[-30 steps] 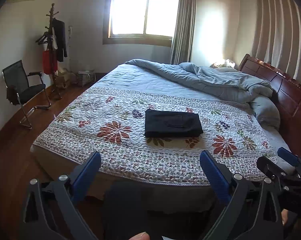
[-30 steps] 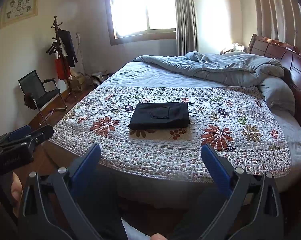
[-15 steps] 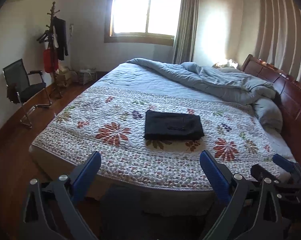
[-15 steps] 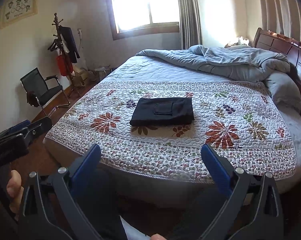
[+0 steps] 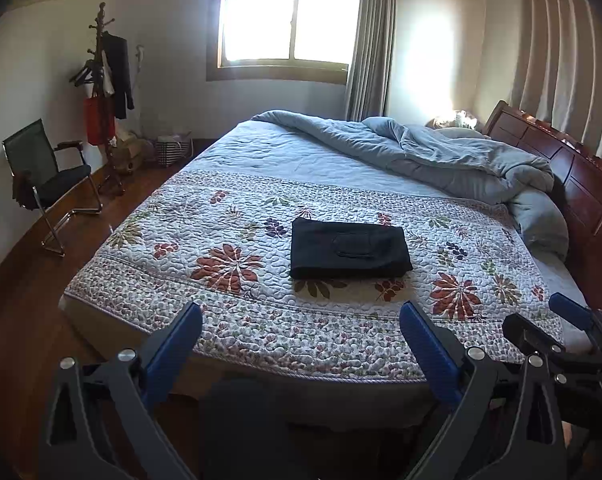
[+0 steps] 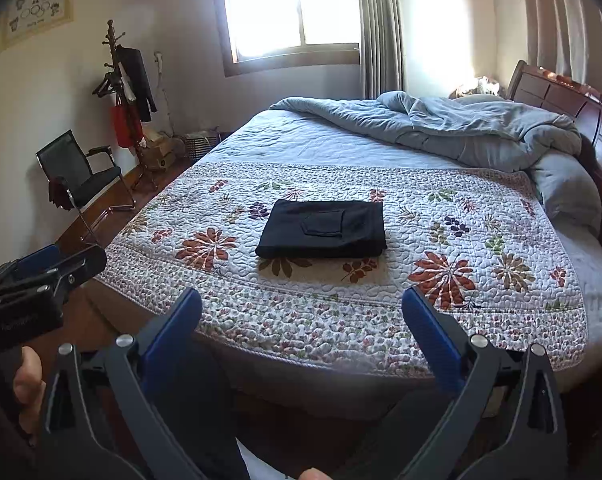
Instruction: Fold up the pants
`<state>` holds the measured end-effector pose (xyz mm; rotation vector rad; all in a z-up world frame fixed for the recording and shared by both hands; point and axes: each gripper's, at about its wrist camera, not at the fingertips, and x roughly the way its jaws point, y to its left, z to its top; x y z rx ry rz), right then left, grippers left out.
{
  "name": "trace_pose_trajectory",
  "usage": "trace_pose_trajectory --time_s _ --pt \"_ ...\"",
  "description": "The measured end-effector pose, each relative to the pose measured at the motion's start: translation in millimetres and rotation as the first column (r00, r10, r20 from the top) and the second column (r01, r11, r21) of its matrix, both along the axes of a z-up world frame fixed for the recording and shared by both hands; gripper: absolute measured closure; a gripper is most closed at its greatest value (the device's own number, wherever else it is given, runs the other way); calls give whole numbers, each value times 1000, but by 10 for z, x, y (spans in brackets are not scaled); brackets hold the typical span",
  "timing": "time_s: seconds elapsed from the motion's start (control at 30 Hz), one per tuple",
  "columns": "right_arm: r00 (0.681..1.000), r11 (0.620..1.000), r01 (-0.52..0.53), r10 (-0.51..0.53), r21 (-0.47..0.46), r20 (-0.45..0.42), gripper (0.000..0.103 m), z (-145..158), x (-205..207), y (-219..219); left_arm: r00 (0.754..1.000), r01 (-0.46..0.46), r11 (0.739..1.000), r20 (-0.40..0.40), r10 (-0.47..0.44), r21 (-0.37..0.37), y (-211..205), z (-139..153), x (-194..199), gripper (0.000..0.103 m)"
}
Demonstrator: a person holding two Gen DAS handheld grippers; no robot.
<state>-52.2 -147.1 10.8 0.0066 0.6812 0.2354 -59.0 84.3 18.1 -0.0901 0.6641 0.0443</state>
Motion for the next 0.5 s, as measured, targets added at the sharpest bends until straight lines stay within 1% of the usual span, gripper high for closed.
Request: trace_pose_trajectory --time_s 0.23,0.5 --pt "1000 1000 11 -11 -13 25 3 140 94 26 1000 -7 1000 7 6 10 52 85 95 4" --pt "999 999 27 -26 -31 21 3 122 225 20 1000 -2 1000 -16 2 1 58 15 224 4"
